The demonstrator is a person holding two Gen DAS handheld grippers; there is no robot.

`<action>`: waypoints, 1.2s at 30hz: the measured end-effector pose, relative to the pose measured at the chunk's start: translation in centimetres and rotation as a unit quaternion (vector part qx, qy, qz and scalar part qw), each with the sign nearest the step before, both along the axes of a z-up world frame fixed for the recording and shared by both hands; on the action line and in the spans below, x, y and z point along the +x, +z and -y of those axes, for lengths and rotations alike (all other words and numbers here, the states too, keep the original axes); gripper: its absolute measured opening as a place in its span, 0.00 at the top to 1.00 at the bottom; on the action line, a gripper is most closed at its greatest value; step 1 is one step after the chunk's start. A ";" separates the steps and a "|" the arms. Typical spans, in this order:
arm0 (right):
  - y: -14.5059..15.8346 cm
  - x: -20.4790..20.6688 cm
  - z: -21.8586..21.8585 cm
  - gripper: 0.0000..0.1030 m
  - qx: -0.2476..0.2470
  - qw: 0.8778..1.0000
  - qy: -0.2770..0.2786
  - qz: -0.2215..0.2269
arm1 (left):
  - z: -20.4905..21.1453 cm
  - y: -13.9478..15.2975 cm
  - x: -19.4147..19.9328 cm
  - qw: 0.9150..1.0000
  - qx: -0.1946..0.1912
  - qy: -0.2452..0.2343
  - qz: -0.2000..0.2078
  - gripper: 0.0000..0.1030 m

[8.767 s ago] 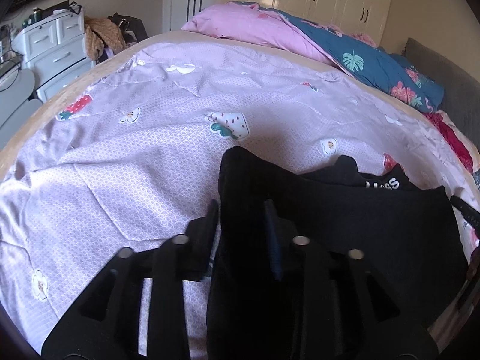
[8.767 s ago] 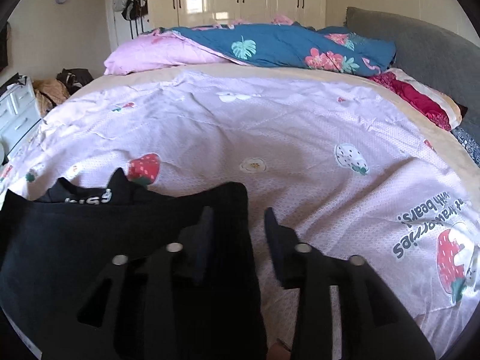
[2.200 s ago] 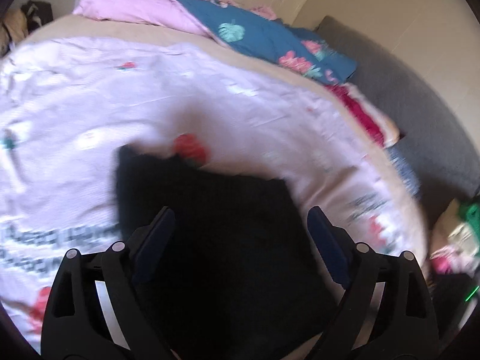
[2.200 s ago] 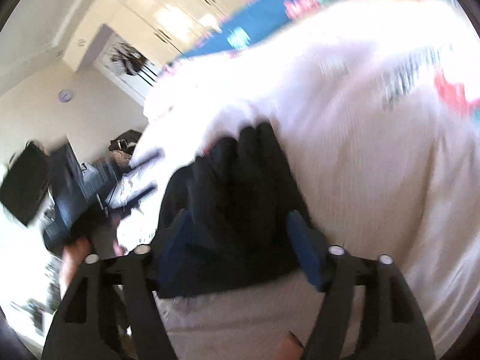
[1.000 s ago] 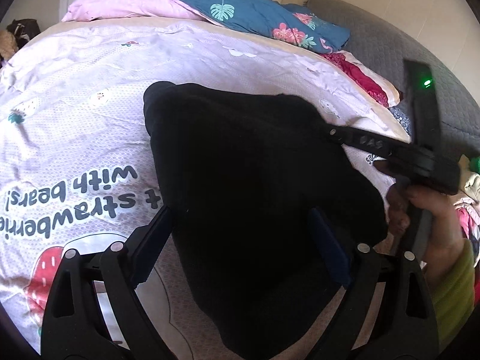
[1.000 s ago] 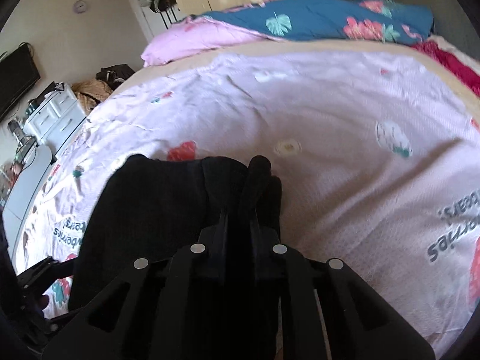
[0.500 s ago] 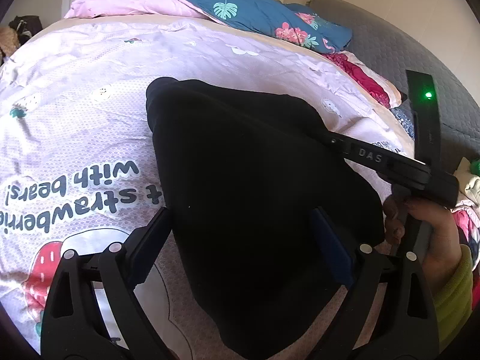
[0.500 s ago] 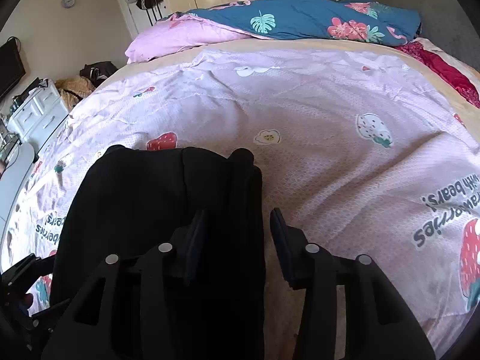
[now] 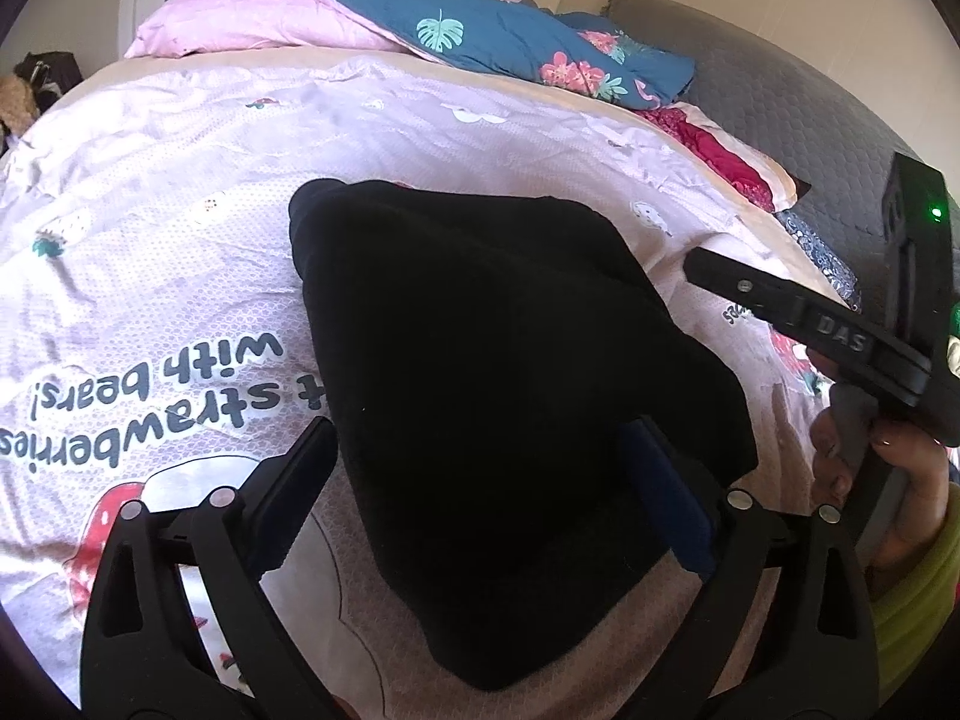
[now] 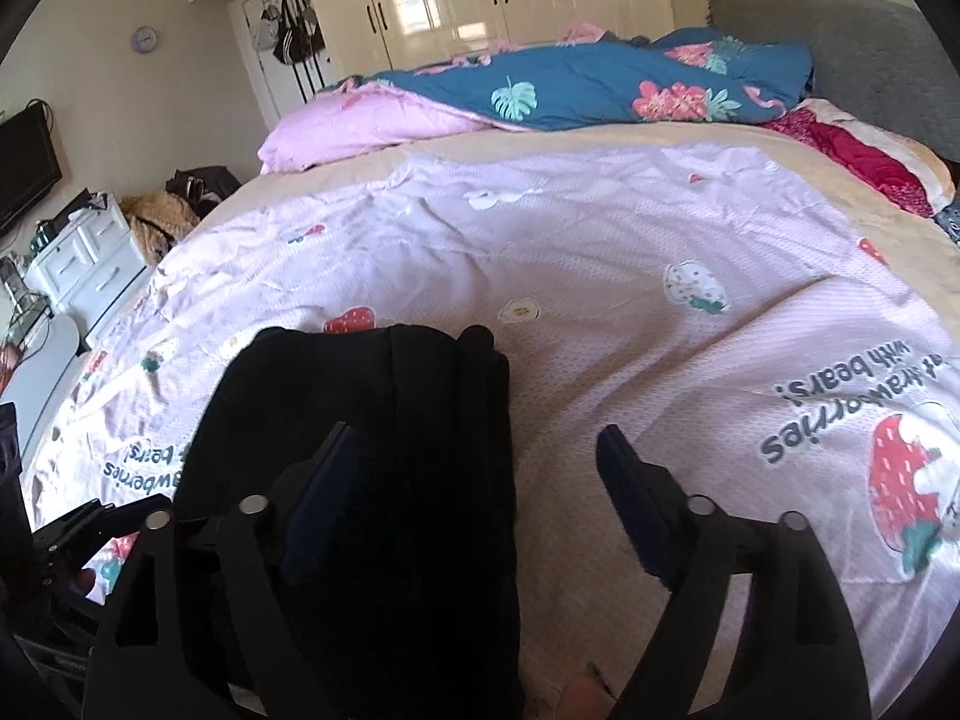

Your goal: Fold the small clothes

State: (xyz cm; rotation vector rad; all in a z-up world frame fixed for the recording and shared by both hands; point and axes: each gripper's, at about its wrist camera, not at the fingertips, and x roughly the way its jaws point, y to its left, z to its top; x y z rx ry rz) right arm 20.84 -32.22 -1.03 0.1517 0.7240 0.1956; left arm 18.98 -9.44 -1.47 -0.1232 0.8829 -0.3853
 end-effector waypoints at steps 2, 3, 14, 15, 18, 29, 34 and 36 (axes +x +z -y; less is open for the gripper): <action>0.6 -0.9 0.2 0.16 0.010 1.000 0.000 0.011 | -0.2 0.5 -0.5 1.000 -0.001 0.003 0.006 0.09; 0.9 -1.5 0.4 0.11 0.014 1.000 0.001 0.016 | -0.3 0.9 -0.6 1.000 -0.002 0.005 0.009 0.09; 3.2 -10.9 1.3 0.04 0.009 0.993 -0.008 0.119 | -1.7 3.0 -5.2 0.997 0.016 0.046 0.055 0.09; 3.1 -11.7 1.1 0.04 0.003 0.992 -0.009 0.122 | -2.0 3.1 -5.9 0.997 0.017 0.050 0.058 0.09; 2.8 -13.4 0.5 0.04 -0.008 0.992 -0.009 0.125 | -2.3 3.0 -7.9 0.996 0.014 0.052 0.064 0.09; 0.3 -19.5 -1.1 0.04 -0.053 0.991 -0.015 0.121 | -2.5 2.4 -13.2 0.994 0.034 0.059 0.089 0.09; -1.0 -21.1 -1.6 0.04 -0.060 0.992 -0.012 0.108 | -3.0 1.7 -14.5 0.994 0.033 0.065 0.079 0.09; -1.5 -21.7 -1.7 0.04 -0.062 0.992 -0.014 0.106 | -3.1 1.4 -14.9 0.994 0.032 0.067 0.078 0.09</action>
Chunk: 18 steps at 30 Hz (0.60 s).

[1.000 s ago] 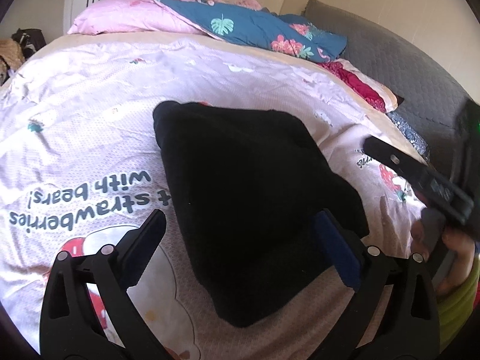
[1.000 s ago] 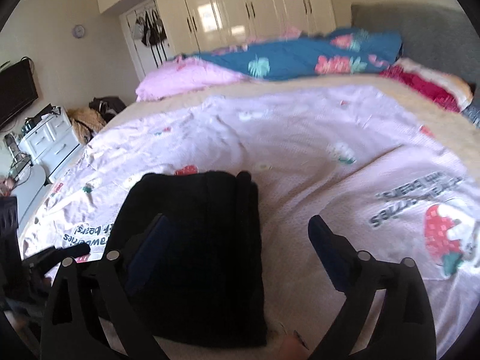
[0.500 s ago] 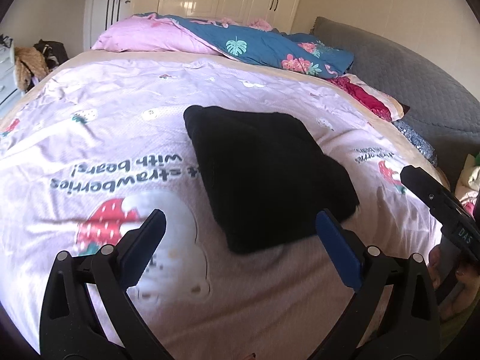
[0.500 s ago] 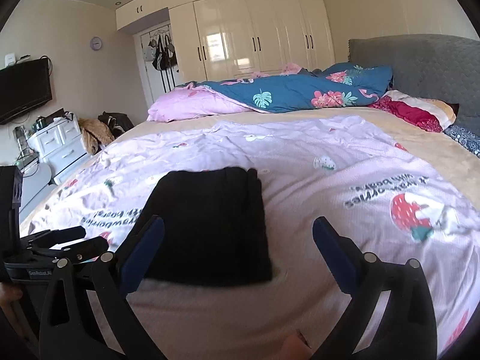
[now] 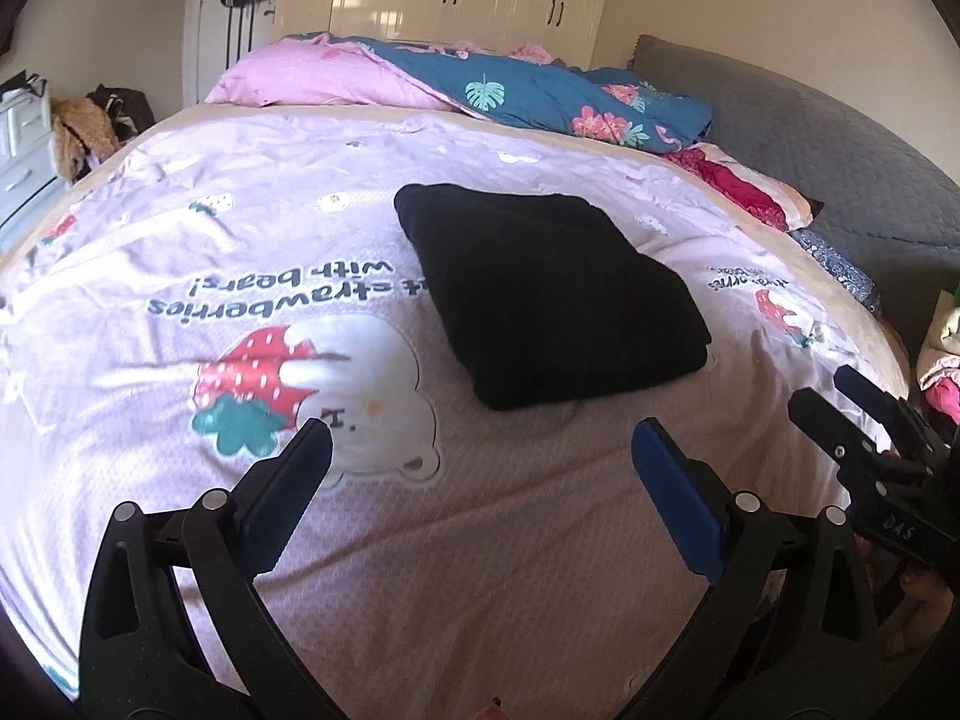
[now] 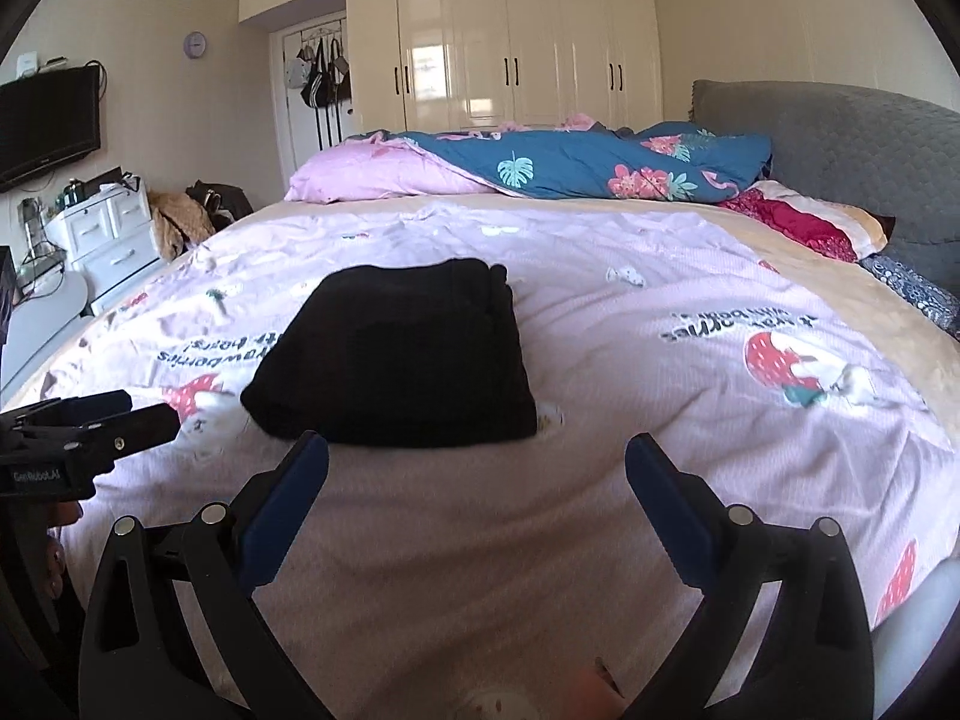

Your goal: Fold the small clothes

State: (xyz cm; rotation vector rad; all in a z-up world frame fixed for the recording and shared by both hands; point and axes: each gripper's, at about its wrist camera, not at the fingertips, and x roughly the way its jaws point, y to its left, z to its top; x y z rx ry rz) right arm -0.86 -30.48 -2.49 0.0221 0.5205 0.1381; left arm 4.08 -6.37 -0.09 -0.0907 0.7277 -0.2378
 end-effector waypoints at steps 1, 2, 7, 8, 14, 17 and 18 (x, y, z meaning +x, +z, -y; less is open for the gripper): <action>-0.1 -0.1 -0.1 0.04 -0.001 1.000 0.000 -0.001 | 0.1 -0.1 0.0 1.000 0.000 0.000 0.000 0.09; -0.3 -0.1 -0.1 0.04 -0.002 1.000 -0.001 -0.003 | 0.1 -0.2 0.1 1.000 0.001 0.000 -0.001 0.09; -0.5 0.2 0.0 0.04 -0.004 1.000 -0.006 -0.011 | -0.2 -0.2 0.1 1.000 0.000 0.006 0.001 0.09; -0.6 0.3 0.0 0.04 -0.005 1.000 -0.008 -0.014 | -0.3 -0.2 0.1 1.000 0.000 0.007 0.001 0.09; -0.9 0.6 -0.1 0.04 -0.007 1.000 -0.011 -0.022 | -0.6 -0.3 0.3 1.000 -0.005 0.012 -0.006 0.09; -1.0 0.7 0.0 0.04 -0.008 1.000 -0.012 -0.026 | -0.6 -0.5 0.5 1.000 0.000 0.014 -0.009 0.09; -1.0 0.8 -0.1 0.04 -0.009 1.000 -0.012 -0.027 | -0.6 -0.5 0.5 1.000 0.002 0.015 -0.010 0.09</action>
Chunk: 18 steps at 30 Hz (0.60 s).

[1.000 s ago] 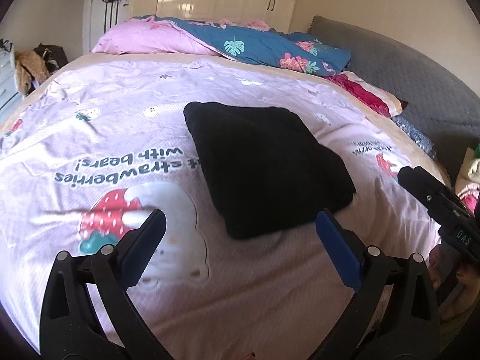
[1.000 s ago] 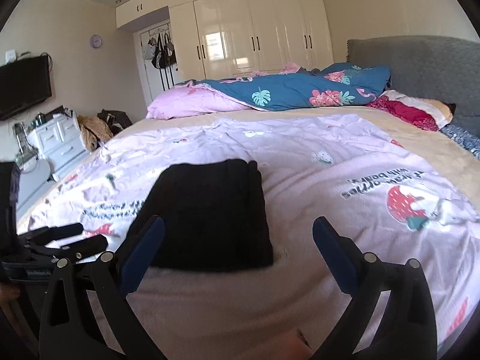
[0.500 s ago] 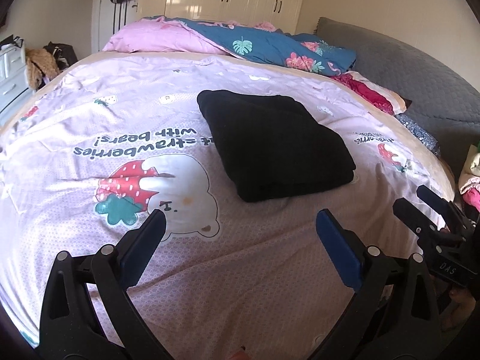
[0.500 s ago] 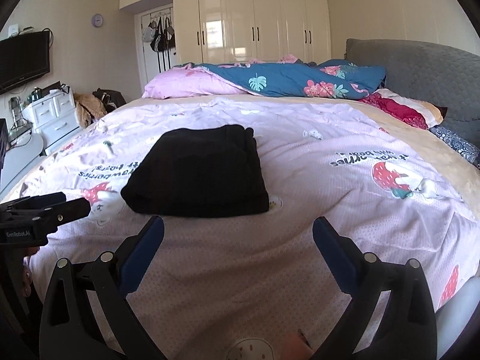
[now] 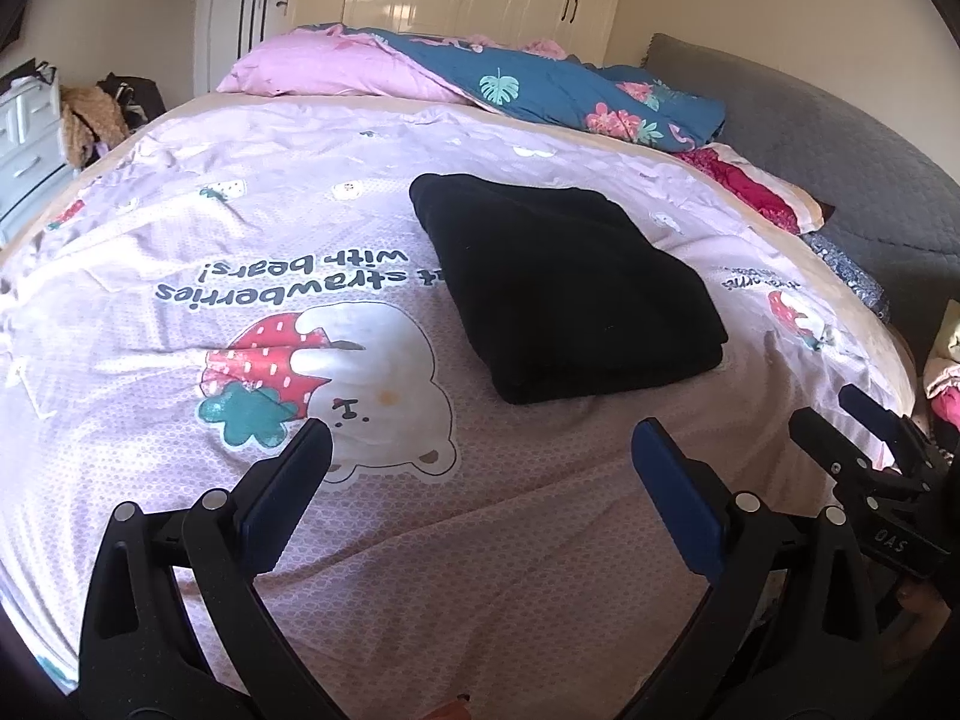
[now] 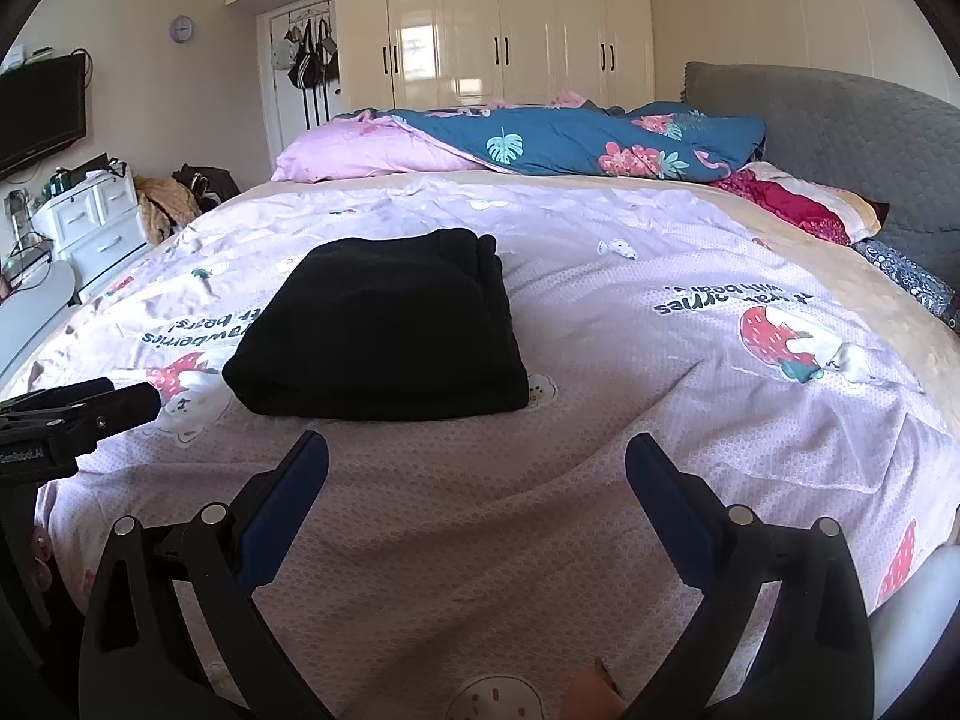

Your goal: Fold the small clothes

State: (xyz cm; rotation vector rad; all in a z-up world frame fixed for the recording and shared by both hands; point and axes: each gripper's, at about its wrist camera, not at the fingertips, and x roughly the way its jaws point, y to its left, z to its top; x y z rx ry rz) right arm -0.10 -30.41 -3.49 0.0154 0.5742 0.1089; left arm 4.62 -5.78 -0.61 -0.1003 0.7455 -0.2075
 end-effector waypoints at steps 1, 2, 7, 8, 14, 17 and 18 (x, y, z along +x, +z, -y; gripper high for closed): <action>0.0 0.0 0.0 0.04 -0.001 1.000 0.000 -0.001 | 0.0 0.0 0.0 1.000 0.002 -0.001 0.000 0.09; -0.1 0.0 -0.1 0.04 -0.002 1.000 0.000 -0.001 | 0.0 -0.1 0.0 1.000 0.004 -0.002 0.001 0.09; -0.2 0.1 -0.2 0.04 -0.004 1.000 0.001 -0.005 | 0.1 -0.1 0.0 1.000 0.008 -0.005 0.002 0.09; -0.3 0.1 -0.2 0.04 -0.005 1.000 0.000 -0.005 | 0.1 -0.1 0.0 1.000 0.009 -0.005 0.002 0.09; -0.3 0.2 -0.1 0.04 -0.005 1.000 -0.002 -0.007 | 0.1 0.0 0.1 1.000 0.010 -0.003 0.002 0.09; -0.4 0.2 -0.1 0.04 -0.005 1.000 -0.003 -0.007 | 0.0 0.0 0.1 1.000 0.009 0.000 0.001 0.09; -0.4 0.2 0.0 0.04 -0.005 1.000 -0.003 -0.007 | 0.0 -0.1 0.1 1.000 0.010 0.001 0.000 0.09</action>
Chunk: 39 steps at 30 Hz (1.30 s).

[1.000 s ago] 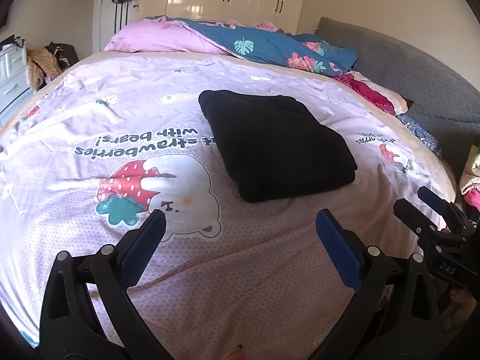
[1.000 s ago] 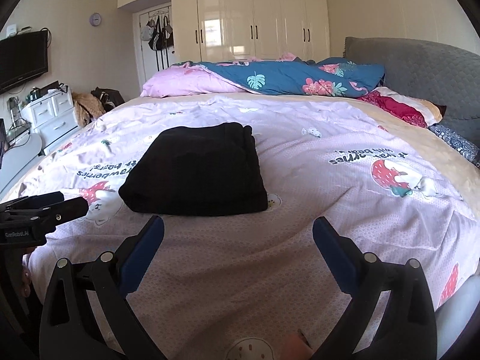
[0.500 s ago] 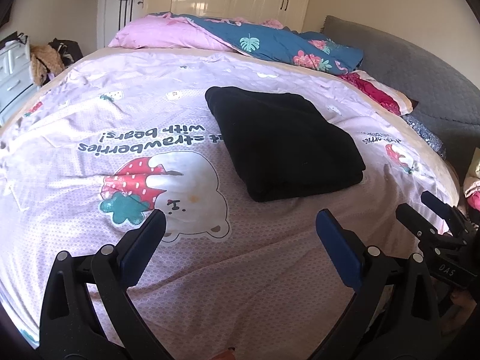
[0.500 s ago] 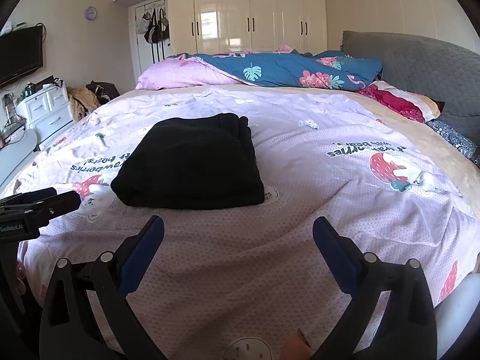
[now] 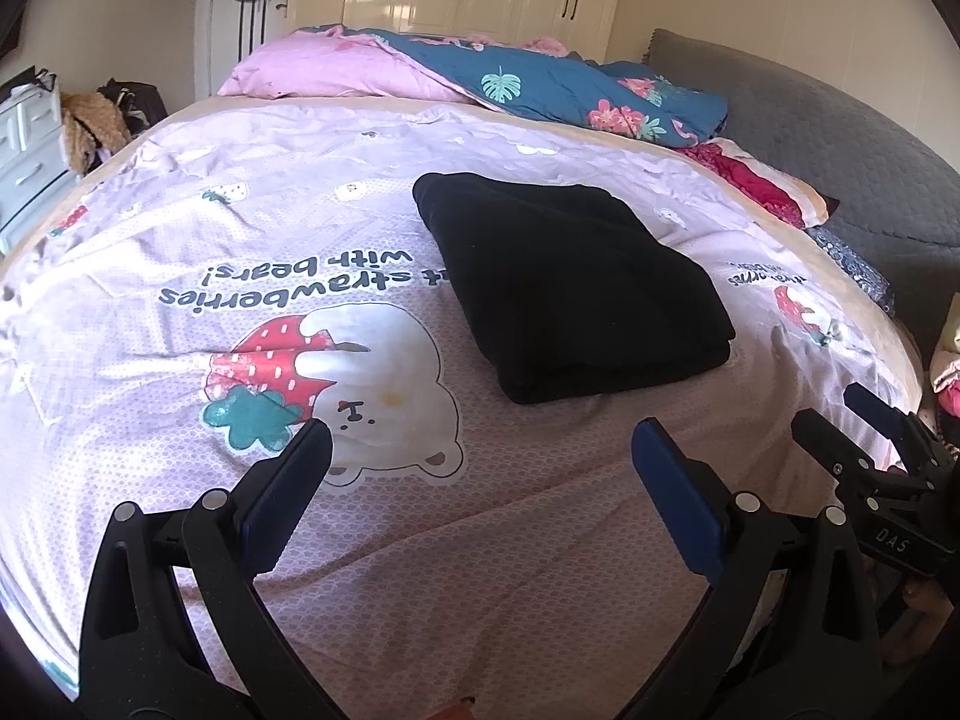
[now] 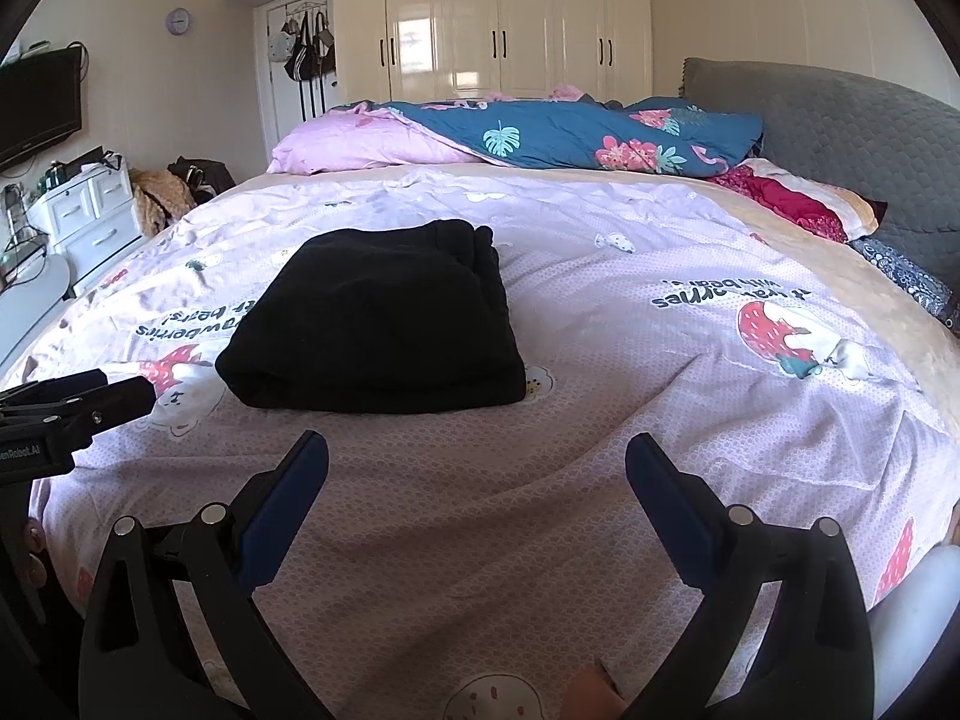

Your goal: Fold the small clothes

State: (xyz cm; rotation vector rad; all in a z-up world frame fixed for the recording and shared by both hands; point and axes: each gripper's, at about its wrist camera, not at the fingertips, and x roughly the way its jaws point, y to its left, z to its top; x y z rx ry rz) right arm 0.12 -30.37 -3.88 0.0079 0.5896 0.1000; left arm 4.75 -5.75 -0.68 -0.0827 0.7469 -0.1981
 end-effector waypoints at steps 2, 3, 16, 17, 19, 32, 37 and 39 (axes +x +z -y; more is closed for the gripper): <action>0.0 0.0 0.0 0.04 0.000 1.000 -0.001 0.000 | 0.0 -0.1 0.0 1.000 0.001 0.001 -0.003 0.09; 0.0 0.0 0.0 0.04 0.000 1.000 -0.001 0.000 | 0.0 -0.1 0.1 1.000 0.001 0.002 -0.004 0.09; -0.2 0.1 0.1 0.04 0.001 1.000 -0.003 -0.004 | 0.0 -0.2 0.3 1.000 0.012 0.012 -0.006 0.09; -0.2 0.1 0.1 0.04 0.000 1.000 -0.003 -0.004 | 0.0 -0.2 0.3 1.000 0.013 0.012 -0.007 0.09; -0.2 0.0 0.1 0.04 0.000 1.000 -0.003 -0.004 | 0.0 -0.2 0.3 1.000 0.013 0.013 -0.007 0.09; -0.1 0.1 0.2 0.04 0.001 1.000 -0.004 -0.004 | 0.1 -0.3 0.3 1.000 0.011 0.013 -0.012 0.09; -0.1 0.1 0.2 0.04 0.000 1.000 -0.004 -0.005 | 0.1 -0.3 0.4 1.000 0.009 0.013 -0.013 0.09; -0.1 0.1 0.2 0.04 0.000 1.000 -0.004 -0.005 | 0.1 -0.3 0.4 1.000 0.010 0.012 -0.013 0.09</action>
